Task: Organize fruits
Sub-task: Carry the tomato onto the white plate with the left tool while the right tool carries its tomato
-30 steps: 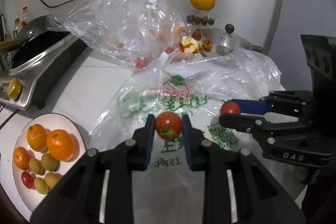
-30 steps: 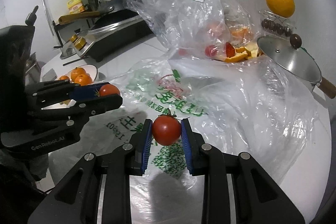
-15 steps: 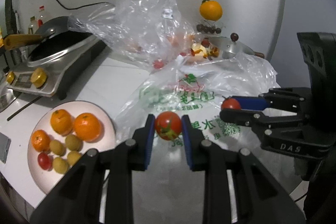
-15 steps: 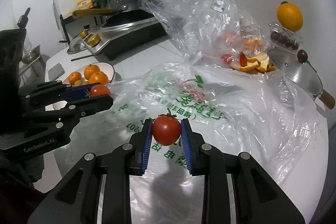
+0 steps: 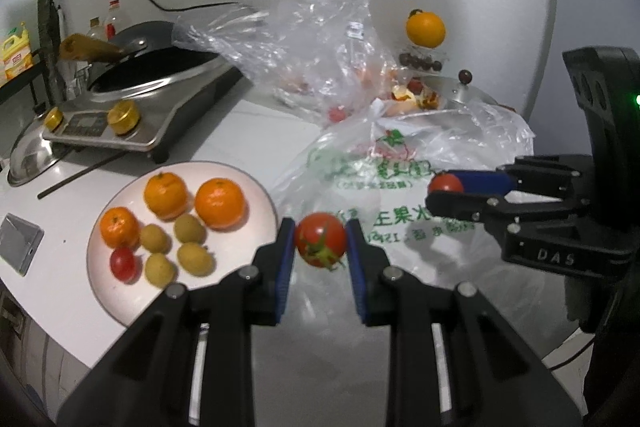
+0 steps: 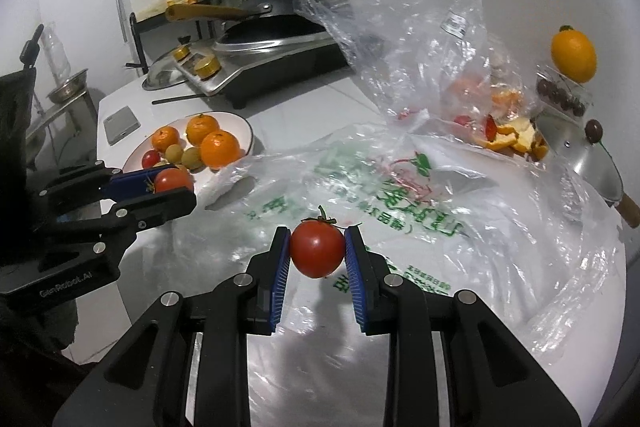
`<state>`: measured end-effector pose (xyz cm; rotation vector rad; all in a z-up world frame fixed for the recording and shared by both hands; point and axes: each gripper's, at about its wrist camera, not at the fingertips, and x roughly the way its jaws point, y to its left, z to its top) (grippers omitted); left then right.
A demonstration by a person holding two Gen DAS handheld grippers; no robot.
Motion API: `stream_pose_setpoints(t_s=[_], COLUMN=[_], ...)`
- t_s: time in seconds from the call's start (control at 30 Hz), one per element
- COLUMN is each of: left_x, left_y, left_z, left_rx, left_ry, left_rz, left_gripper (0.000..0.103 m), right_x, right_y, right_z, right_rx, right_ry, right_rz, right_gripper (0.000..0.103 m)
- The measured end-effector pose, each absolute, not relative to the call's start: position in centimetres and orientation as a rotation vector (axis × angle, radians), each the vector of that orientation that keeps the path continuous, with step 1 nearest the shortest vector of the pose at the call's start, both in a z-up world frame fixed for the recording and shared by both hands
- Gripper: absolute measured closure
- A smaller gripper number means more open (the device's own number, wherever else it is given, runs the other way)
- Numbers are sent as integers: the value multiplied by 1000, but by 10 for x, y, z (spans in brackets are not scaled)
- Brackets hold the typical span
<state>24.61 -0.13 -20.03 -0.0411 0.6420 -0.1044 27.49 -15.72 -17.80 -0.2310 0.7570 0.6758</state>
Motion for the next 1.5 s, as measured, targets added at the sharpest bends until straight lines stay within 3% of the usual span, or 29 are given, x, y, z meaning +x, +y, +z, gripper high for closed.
stream_pose_setpoints(t_s=[1.5], left_x=[211], left_y=[83], left_z=[-230], left_rx=[-127], left_ry=[624], left_rz=[1], left_gripper=[77], right_x=[257], right_y=[-53], right_z=[-180], right_rx=[-336], right_ry=[748], right_rz=[769], right_gripper=[74])
